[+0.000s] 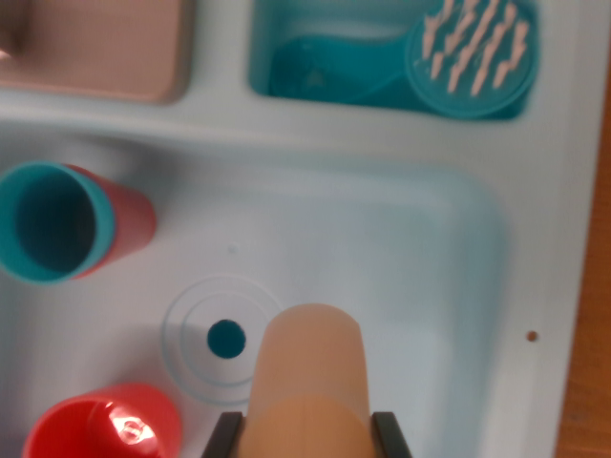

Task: Pick detergent from the sink

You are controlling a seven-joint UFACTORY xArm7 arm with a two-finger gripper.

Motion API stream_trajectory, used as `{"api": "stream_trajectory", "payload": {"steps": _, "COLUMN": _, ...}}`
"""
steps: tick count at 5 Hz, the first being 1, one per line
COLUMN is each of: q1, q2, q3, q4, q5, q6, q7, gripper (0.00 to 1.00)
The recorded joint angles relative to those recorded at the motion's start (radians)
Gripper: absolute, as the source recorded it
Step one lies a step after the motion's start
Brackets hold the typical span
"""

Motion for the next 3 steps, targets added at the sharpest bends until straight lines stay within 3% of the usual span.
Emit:
{"api": "stream_trajectory", "payload": {"steps": 1, "q1": 0.0004, "q2": -0.014, "q3": 0.0, "q4": 0.032, "q5": -0.0034, "q6": 0.046, "q7": 0.003, "gripper": 1.0}}
{"api": "stream_trajectory", "payload": {"steps": 2, "q1": 0.0004, "q2": -0.014, "q3": 0.0, "q4": 0.032, "q5": -0.0034, "q6": 0.046, "q7": 0.003, "gripper": 1.0}}
{"api": "stream_trajectory", "payload": {"steps": 3, "q1": 0.0008, "q2": -0.028, "q3": 0.0, "q4": 0.065, "q5": -0.007, "q6": 0.093, "q7": 0.007, "gripper": 1.0}}
